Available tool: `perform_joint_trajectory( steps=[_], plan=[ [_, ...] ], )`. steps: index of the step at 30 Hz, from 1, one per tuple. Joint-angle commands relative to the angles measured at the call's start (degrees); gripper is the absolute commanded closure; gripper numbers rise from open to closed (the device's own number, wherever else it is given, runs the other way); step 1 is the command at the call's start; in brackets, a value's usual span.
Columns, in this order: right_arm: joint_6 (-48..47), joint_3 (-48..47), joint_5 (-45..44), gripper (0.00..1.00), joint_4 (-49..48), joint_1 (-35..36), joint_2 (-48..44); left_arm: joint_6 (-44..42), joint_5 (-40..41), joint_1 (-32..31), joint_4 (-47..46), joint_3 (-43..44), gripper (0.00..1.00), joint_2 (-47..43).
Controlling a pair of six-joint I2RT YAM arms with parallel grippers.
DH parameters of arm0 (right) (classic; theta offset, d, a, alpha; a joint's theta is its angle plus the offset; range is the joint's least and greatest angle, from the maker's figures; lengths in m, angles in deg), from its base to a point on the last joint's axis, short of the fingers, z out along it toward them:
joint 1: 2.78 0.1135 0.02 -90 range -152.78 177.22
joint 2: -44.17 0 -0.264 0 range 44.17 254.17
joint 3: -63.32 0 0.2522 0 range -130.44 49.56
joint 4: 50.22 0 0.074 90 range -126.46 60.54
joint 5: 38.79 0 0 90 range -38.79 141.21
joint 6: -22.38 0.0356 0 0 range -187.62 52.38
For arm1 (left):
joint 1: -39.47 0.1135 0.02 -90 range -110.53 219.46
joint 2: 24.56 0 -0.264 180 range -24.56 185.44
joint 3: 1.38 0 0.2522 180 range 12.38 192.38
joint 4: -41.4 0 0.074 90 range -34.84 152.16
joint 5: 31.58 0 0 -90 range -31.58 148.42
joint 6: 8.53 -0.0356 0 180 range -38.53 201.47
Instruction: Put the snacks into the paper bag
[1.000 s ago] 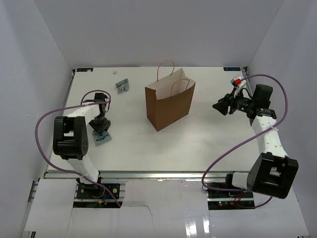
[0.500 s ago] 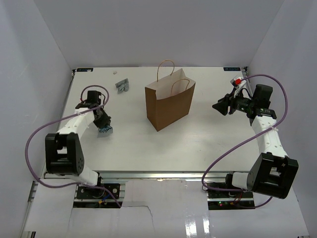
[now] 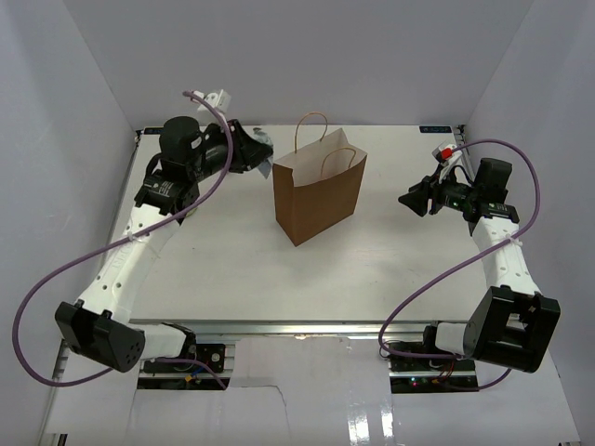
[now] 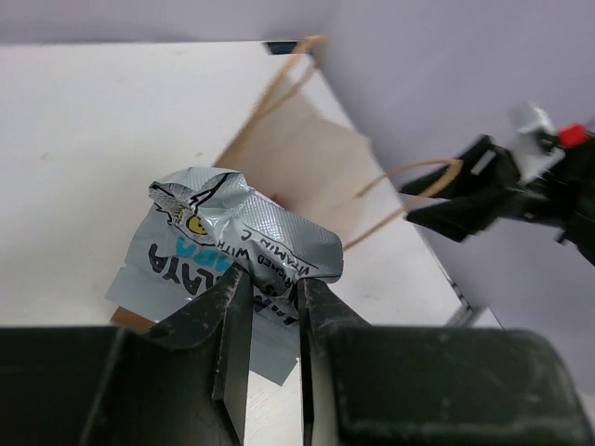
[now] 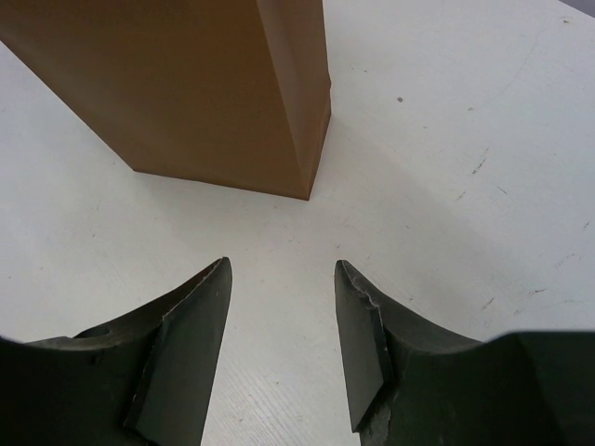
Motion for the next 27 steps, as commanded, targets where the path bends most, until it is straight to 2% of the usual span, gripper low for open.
perform_joint_trajectory(
  steps=[1,5,11,19,27],
  plan=[
    [-0.92,-0.50,0.85,0.46,0.50,-0.25,-1.93,-3.12,-3.93,-3.38,-1.78,4.96,1.00,3.11],
    [-1.10,0.11,0.67,0.46,0.68,-0.34,-2.46,-1.46,-1.74,-4.96,-1.86,8.92,1.00,5.84],
    [-0.75,0.38,0.76,0.46,0.41,-0.34,-2.46,2.94,3.10,-8.73,-5.28,9.81,1.00,9.71],
    [-0.84,0.38,0.41,0.46,0.41,-0.34,-2.46,4.88,2.92,-11.47,-8.10,13.15,1.00,15.08],
    [-0.13,0.90,0.49,0.46,-0.29,-0.34,-2.29,6.72,3.63,-12.17,-10.12,11.13,1.00,16.92]
  ],
)
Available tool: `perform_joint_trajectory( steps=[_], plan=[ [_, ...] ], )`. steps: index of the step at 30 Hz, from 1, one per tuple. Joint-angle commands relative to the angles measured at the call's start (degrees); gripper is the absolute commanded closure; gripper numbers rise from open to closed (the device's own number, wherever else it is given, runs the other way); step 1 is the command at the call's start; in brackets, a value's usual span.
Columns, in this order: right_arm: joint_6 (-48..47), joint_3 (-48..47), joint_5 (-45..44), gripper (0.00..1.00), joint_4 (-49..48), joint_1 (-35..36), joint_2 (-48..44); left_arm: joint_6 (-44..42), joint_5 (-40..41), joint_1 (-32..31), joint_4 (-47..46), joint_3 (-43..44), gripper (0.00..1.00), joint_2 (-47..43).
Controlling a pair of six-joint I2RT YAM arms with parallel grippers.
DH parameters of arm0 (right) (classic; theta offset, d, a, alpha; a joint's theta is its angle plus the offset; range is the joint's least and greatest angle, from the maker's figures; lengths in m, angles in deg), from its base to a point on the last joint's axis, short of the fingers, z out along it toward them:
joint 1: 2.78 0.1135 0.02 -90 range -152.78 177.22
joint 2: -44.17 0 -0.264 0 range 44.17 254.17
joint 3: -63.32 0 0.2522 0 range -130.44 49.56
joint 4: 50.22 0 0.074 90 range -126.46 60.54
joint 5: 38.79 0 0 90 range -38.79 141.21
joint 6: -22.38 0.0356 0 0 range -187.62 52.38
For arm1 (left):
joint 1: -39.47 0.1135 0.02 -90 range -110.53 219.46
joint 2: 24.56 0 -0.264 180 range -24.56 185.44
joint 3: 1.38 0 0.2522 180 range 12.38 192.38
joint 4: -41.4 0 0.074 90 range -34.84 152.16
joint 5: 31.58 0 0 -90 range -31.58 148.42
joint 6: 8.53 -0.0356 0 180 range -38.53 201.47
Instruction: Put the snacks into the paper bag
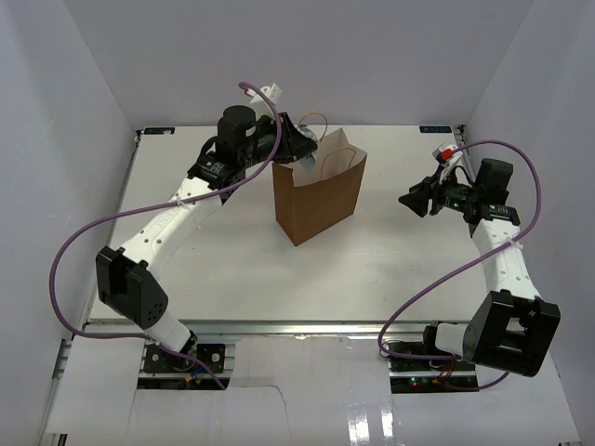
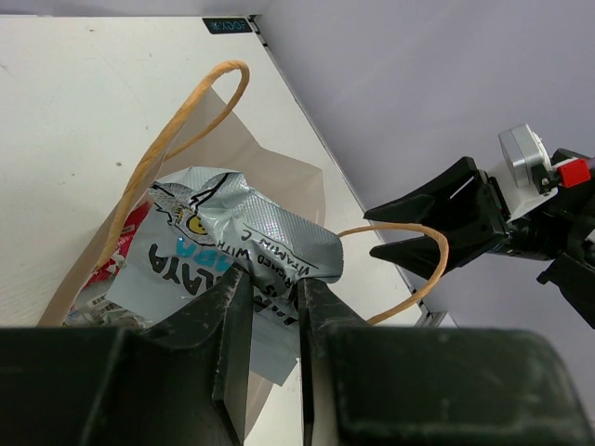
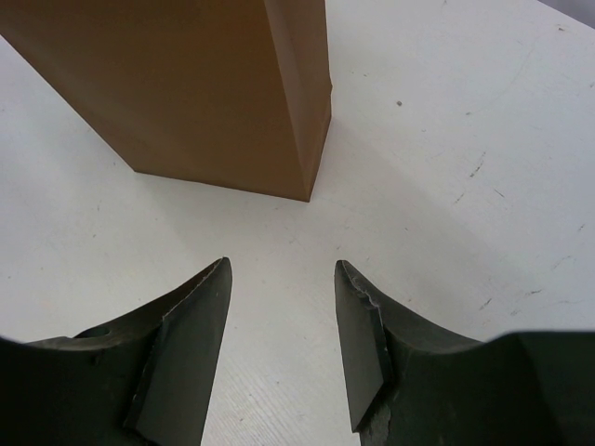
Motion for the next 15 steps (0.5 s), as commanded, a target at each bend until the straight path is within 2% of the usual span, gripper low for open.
perform_joint_trajectory(
  steps=[1,3,6,10,15],
  plan=[
    [-0.02,0.58,0.63,0.46,-0.40,-0.34,-1.00,0.86,1.14,-0.26,-3.15,0.46,0.99,-0.04],
    [-0.02,0.58,0.63,0.46,-0.40,-0.34,-1.08,0.34,1.40,-0.26,-3.51,0.64,0.97,1.01],
    [-0.11,0.58,0.54,0.46,-0.40,-0.34,-1.17,-0.10,0.97,-0.26,-3.68,1.78,0.86,2.25],
    [-0.11,0.84,0.63,0.45,-0.40,-0.34,-1.35,-0.71,0.70,-0.26,-2.55,2.74,0.59,2.78],
    [-0.11,0.66,0.80,0.45,-0.40,-0.34,-1.35,-1.68,-0.88,-0.26,-2.19,3.53,0.47,1.64]
  ],
)
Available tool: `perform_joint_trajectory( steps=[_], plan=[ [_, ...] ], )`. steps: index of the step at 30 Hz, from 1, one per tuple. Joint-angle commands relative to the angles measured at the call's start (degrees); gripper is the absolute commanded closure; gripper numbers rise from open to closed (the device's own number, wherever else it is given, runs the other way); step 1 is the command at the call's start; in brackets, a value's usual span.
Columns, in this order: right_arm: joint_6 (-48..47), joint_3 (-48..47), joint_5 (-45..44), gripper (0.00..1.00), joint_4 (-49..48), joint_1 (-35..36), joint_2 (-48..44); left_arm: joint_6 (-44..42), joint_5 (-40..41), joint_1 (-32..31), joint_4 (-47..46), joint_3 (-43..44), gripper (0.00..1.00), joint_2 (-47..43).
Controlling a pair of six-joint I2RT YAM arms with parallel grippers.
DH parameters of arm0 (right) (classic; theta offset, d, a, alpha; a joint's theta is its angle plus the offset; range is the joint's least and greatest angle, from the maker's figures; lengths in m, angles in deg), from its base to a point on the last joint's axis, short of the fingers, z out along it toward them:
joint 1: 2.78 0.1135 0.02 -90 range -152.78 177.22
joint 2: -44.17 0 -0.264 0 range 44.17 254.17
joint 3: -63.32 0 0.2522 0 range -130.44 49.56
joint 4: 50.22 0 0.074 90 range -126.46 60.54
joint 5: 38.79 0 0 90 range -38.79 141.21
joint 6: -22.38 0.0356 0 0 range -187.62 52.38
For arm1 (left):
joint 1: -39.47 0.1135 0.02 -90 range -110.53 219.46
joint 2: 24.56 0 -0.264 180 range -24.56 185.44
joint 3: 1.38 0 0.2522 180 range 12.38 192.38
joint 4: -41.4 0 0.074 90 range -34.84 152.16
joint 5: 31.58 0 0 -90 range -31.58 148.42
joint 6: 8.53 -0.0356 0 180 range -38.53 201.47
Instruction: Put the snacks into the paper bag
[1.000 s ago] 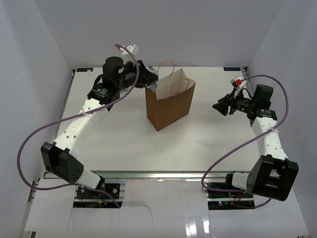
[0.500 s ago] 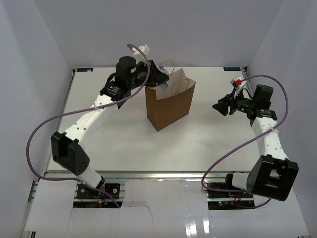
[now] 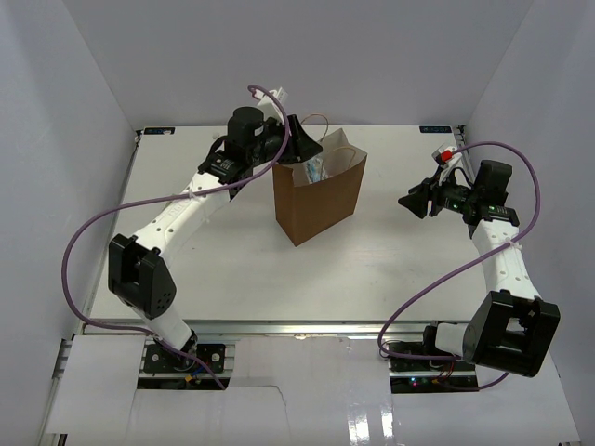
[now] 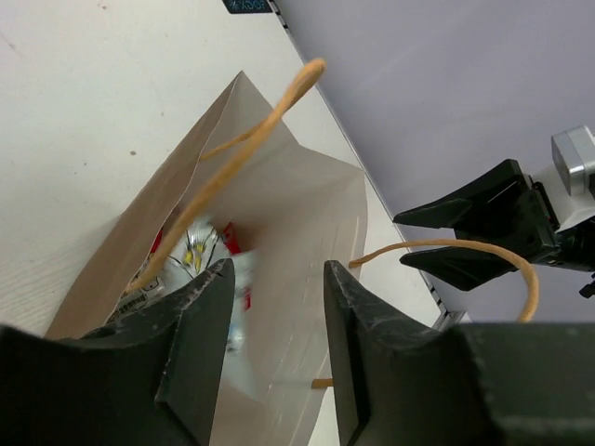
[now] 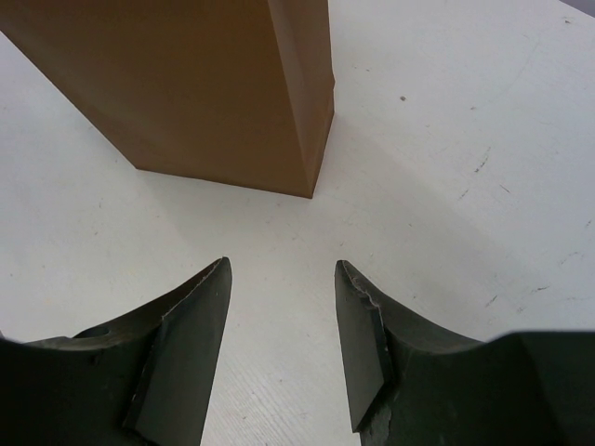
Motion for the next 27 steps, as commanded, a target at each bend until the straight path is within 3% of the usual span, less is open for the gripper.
perform_joint_trajectory(
  steps=[1,5,9,14,17,20,27],
  plan=[
    [-0.13,-0.23,0.80,0.45,-0.25,-0.34,-1.15,-1.20,-1.32,-0.26,-0.57,3.69,0.46,-3.20],
    [-0.22,-0.76,0.98,0.45,-0.07,-0.34,-0.89,-4.18,-2.55,-0.26,-0.40,3.96,0.36,-5.83],
    [-0.48,-0.94,0.98,0.45,0.02,-0.34,-0.71,-8.84,-3.43,-0.26,0.30,2.20,0.32,-9.87],
    [-1.36,-0.59,1.24,0.45,0.54,-0.34,-0.54,-16.84,3.42,1.49,3.03,-4.30,0.23,-17.16],
    [-2.24,-0.23,1.50,0.45,0.90,-0.34,-0.36,-19.31,4.14,7.72,4.96,-9.22,0.20,-19.54],
    [-2.86,-0.32,1.85,0.45,1.07,-0.34,0.08,-18.69,0.18,19.12,6.01,-13.09,0.20,-18.50],
    [-4.09,-1.81,2.30,0.45,2.39,-0.25,2.18,-19.49,3.24,27.33,4.62,-12.75,0.18,-3.94]
  ],
)
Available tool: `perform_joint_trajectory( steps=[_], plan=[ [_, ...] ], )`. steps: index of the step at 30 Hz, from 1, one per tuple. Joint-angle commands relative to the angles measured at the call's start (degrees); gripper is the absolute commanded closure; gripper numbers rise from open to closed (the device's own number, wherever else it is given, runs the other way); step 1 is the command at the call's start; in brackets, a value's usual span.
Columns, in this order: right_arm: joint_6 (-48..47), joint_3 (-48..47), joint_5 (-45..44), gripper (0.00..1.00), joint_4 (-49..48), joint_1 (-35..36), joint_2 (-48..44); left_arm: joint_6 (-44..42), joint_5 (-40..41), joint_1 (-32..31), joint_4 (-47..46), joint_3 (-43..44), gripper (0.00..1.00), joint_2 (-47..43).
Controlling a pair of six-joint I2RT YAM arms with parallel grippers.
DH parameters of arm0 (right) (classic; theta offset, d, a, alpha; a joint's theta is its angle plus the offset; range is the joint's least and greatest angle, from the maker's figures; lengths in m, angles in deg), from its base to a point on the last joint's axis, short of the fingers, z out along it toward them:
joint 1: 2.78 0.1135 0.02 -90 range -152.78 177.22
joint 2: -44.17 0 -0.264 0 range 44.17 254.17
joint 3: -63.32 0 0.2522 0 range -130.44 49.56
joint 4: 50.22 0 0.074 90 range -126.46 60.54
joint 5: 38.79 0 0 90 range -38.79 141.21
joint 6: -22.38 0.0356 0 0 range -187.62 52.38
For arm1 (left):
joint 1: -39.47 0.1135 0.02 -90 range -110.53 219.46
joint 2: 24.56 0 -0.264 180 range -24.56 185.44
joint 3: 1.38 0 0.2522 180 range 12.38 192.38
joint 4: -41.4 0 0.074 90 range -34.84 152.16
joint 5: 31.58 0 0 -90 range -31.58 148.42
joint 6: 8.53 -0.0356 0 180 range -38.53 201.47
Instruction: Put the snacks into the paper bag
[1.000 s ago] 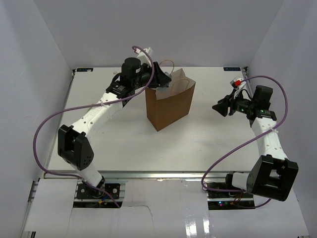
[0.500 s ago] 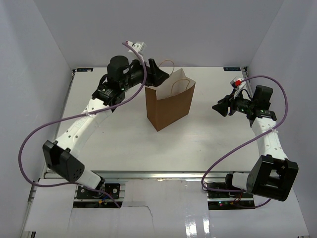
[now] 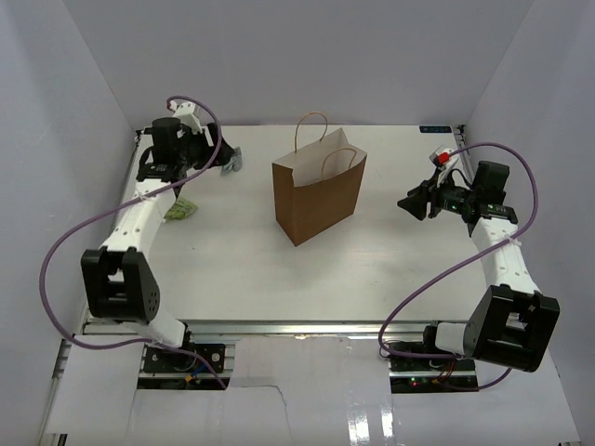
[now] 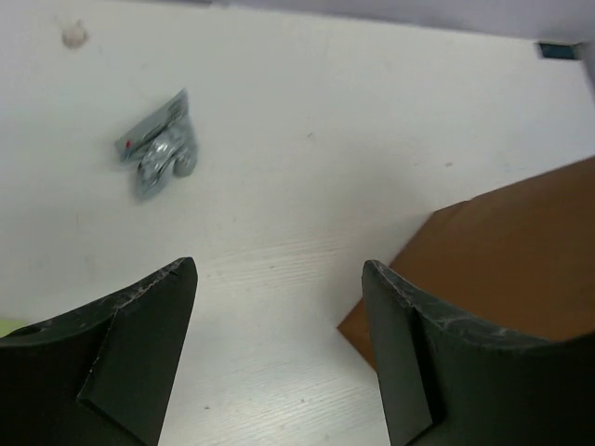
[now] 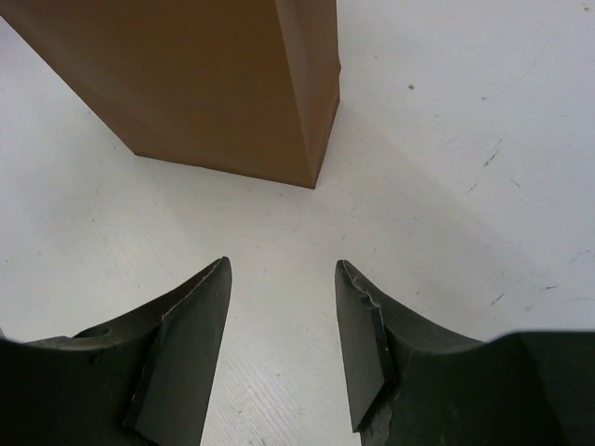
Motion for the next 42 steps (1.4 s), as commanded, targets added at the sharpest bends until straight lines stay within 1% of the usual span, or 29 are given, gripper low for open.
perform_joint_trajectory(
  steps=[1,2,5,6,12,14,20,24,27,30,31,32,33,34,36,37,38,41,42],
  plan=[
    [-1.86,-2.05,1.58,0.45,2.12,-0.25,1.12,0.05,1.98,2.18,0.03,0.32,0.18,6.99],
    [-2.21,-2.32,1.40,0.45,2.48,-0.25,1.47,0.41,2.77,3.32,-1.46,1.89,0.18,11.28],
    [-3.44,-2.85,0.61,0.45,3.80,-0.25,1.82,0.33,3.13,4.29,-3.75,5.41,0.18,17.63],
    [-3.62,-2.85,0.52,0.45,4.06,-0.25,2.00,-0.37,3.56,4.29,-4.46,7.69,0.18,21.39],
    [-3.97,-3.02,-0.44,0.45,4.94,-0.25,3.32,-4.85,7.70,4.29,-7.71,16.04,0.17,30.65],
    [-4.06,-3.37,-0.97,0.45,4.94,-0.25,4.10,-6.26,8.05,4.29,-8.85,17.29,0.17,33.81],
    [-4.67,-6.79,-1.85,0.45,6.52,-0.25,6.91,-5.66,1.12,4.29,-13.34,20.27,0.17,40.58],
    [-5.64,-8.47,-2.20,0.45,7.67,-0.25,8.24,-4.60,-0.47,4.29,-13.34,23.70,0.18,44.45],
    [-5.64,-8.82,-2.38,0.45,7.58,-0.25,8.85,-3.72,-1.70,4.29,-13.34,25.99,0.20,46.74],
    [-5.20,-8.91,-2.29,0.45,7.14,-0.25,9.21,-2.49,-3.02,4.29,-12.73,26.87,0.28,47.97],
    [-4.94,-8.91,-2.29,0.45,6.79,-0.25,9.29,-2.14,-3.63,4.29,-12.47,26.61,0.35,48.06],
    [-4.85,-8.83,-2.21,0.45,6.62,-0.25,9.38,-2.22,-3.73,4.29,-12.11,26.43,0.39,48.06],
    [-4.59,-8.83,-2.12,0.45,6.44,-0.25,9.38,-2.05,-3.73,4.29,-11.41,26.00,0.45,47.97],
    [-4.50,-8.74,-2.12,0.45,6.26,-0.25,9.38,-2.14,-3.47,4.29,-11.23,25.56,0.59,47.71],
    [-4.41,-8.65,-1.85,0.45,6.09,-0.25,9.38,-1.87,-3.20,4.29,-11.14,23.45,0.73,46.22],
    [-4.32,-8.48,-1.77,0.45,6.00,-0.25,9.21,-1.87,-3.11,4.29,-11.32,22.75,0.77,45.52],
    [-4.24,-8.47,-1.68,0.45,5.74,-0.25,9.21,-1.79,-3.46,4.29,-11.49,21.87,0.85,44.82],
    [-4.06,-8.39,-1.24,0.45,5.65,-0.16,8.68,-1.44,-5.04,4.29,-11.85,19.14,0.94,41.04],
    [-3.97,-8.47,-1.15,0.45,5.65,-0.25,8.59,-1.17,-5.83,4.29,-12.11,18.35,0.95,39.90]
  ],
)
